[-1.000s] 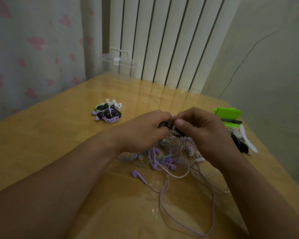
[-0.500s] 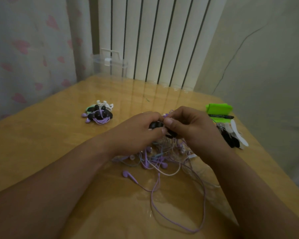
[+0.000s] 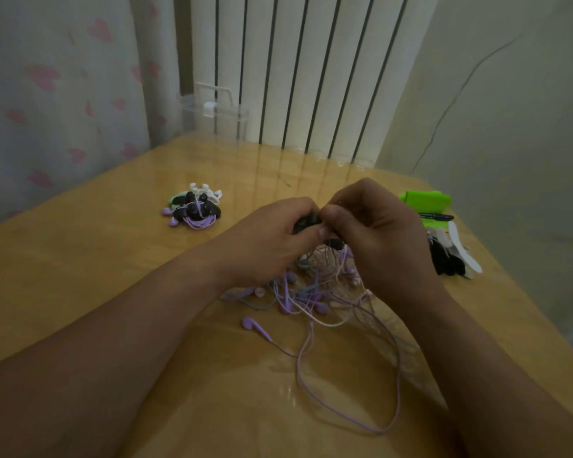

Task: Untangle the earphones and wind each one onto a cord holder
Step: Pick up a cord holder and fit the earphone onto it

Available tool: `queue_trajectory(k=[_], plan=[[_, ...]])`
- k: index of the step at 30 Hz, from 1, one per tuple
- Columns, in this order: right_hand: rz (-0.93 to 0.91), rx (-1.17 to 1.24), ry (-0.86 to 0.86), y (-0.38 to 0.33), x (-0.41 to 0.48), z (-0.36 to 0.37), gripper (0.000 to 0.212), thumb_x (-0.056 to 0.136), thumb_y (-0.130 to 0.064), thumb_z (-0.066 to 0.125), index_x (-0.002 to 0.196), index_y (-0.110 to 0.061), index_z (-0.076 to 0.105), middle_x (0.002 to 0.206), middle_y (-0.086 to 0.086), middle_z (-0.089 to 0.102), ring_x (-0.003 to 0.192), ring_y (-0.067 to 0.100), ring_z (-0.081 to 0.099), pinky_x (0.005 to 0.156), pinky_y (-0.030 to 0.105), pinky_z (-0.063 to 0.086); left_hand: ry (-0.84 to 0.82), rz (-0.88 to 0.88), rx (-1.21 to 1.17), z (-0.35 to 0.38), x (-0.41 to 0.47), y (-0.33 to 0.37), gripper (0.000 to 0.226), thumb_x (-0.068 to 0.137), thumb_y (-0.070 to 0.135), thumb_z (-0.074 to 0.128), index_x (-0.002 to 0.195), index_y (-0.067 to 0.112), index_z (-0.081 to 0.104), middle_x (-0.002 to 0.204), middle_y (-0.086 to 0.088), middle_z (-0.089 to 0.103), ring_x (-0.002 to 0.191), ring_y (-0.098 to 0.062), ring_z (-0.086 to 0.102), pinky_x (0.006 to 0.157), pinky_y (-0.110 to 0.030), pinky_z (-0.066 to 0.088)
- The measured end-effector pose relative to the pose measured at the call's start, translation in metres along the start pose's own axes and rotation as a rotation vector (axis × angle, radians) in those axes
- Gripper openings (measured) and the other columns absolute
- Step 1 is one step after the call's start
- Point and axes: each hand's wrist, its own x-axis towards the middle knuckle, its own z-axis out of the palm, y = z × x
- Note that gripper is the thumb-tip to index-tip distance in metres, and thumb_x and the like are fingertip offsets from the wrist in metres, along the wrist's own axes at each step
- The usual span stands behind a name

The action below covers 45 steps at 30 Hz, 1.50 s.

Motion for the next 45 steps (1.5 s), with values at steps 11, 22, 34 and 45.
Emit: queue_trajectory(k=[11, 22, 34, 45], plan=[[-0.045, -0.163, 0.075, 0.008, 0.003, 0.01, 0.018, 0.097, -0.024, 0.072, 0.088, -0.014, 0.059, 0.088, 0.0, 0.06, 0.085, 0.01, 0.06, 0.073, 0.029, 0.052, 0.202, 0.111, 0.15, 0.014, 0.003, -0.001, 0.009, 0.104, 0.022, 0.055, 0.098, 0.015, 0.056, 0.094, 0.003, 0.044, 0.079, -0.009, 0.047, 0.065, -0.021, 0.035], [-0.001, -0.101, -0.016, 0.016, 0.001, 0.007, 0.021, 0.097, -0.026, 0.073, 0.086, -0.015, 0.058, 0.086, 0.0, 0.059, 0.079, 0.01, 0.06, 0.066, 0.03, 0.051, 0.177, 0.152, 0.204, 0.014, 0.001, 0.002, 0.011, 0.101, 0.018, 0.058, 0.092, 0.014, 0.052, 0.093, 0.0, 0.046, 0.079, -0.019, 0.049, 0.068, -0.039, 0.042], [0.141, 0.128, 0.005, 0.011, 0.003, 0.0, 0.014, 0.095, -0.031, 0.075, 0.092, -0.019, 0.068, 0.097, -0.002, 0.07, 0.096, 0.018, 0.067, 0.088, 0.039, 0.054, 0.188, -0.152, -0.37, 0.003, 0.001, 0.005, 0.026, 0.112, 0.025, 0.042, 0.117, 0.02, 0.067, 0.063, 0.024, 0.061, 0.06, 0.007, 0.055, 0.065, -0.025, 0.042], [0.153, 0.195, -0.009, 0.008, 0.002, -0.003, 0.012, 0.093, -0.022, 0.076, 0.089, -0.011, 0.072, 0.083, -0.001, 0.075, 0.08, 0.011, 0.072, 0.072, 0.022, 0.057, 0.113, -0.024, -0.137, 0.012, 0.0, 0.002, 0.019, 0.109, 0.032, 0.05, 0.118, 0.032, 0.066, 0.113, 0.003, 0.056, 0.101, -0.007, 0.06, 0.088, -0.031, 0.05]])
